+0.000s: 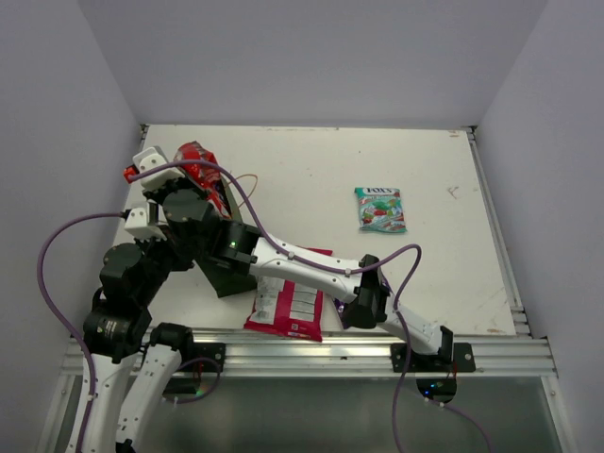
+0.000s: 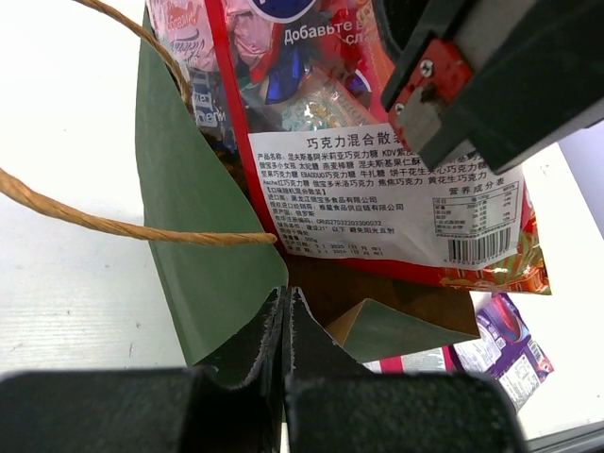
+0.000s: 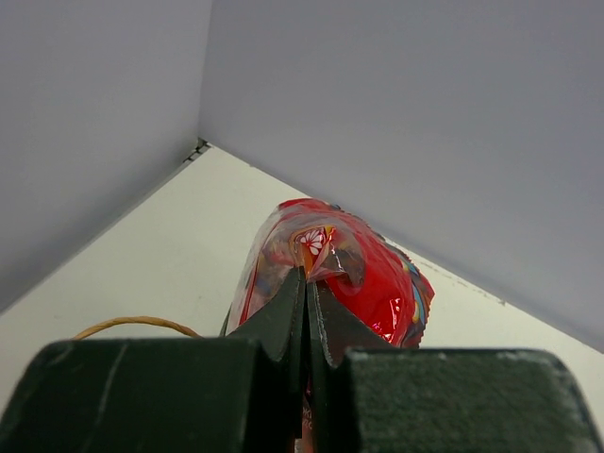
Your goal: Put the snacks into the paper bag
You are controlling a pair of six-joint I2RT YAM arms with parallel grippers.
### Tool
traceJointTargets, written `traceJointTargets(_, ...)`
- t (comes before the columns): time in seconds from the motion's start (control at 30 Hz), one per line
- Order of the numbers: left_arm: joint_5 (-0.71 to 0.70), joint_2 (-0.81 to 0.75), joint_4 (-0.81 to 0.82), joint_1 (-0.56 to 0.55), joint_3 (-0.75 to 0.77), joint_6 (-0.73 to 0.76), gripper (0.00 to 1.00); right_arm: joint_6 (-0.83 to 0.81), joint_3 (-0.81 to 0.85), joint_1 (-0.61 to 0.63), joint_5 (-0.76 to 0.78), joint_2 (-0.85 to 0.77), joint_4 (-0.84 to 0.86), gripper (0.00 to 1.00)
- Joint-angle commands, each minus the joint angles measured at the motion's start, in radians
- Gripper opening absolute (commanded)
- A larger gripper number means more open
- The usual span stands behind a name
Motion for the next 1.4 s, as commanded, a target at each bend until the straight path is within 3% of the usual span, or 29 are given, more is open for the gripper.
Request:
traceJointTargets(0.0, 0.055, -0.004, 0.014, -0.006, 0.011, 0.014, 0.00, 0.018, 0.006, 0.015, 0.009, 0.000, 0.081, 0.00)
traceJointTargets(0.5, 0.046, -0.017, -0.011, -0.007, 0.036, 0.037, 0.00, 0.036, -0.139, 0.064, 0.094, 0.006, 0.075, 0.00)
traceJointTargets(0.7, 0.037, -0.024, -0.014, -0.007, 0.037, 0.039, 0.00, 0.033, -0.279, 0.087, 0.129, -0.053, 0.096, 0.01)
traceJointTargets(0.73, 0.035, -0.026, -0.012, -0.007, 0.037, 0.042, 0.00, 0.021, -0.305, 0.091, 0.132, -0.061, 0.103, 0.25)
traceJointTargets(0.8, 0.030, -0.026, -0.017, -0.007, 0.037, 0.045, 0.00, -0.008, -0.320, 0.108, 0.152, -0.092, 0.133, 0.43)
traceJointTargets(0.83, 0.029, -0.026, -0.017, -0.007, 0.037, 0.048, 0.00, -0.048, -0.320, 0.114, 0.158, -0.104, 0.139, 0.66)
traceJointTargets(0.97, 0.024, -0.026, -0.020, -0.007, 0.039, 0.053, 0.00, -0.198, -0.305, 0.171, 0.161, -0.176, 0.227, 0.96)
traceJointTargets(1.13, 0.006, -0.027, -0.027, -0.007, 0.037, 0.059, 0.00, -0.240, -0.222, 0.252, 0.095, -0.300, 0.195, 0.99)
traceJointTargets(1.37, -0.003, -0.021, 0.011, -0.006, -0.041, 0.037, 0.00, -0.255, -0.412, 0.381, 0.141, -0.536, 0.215, 0.99)
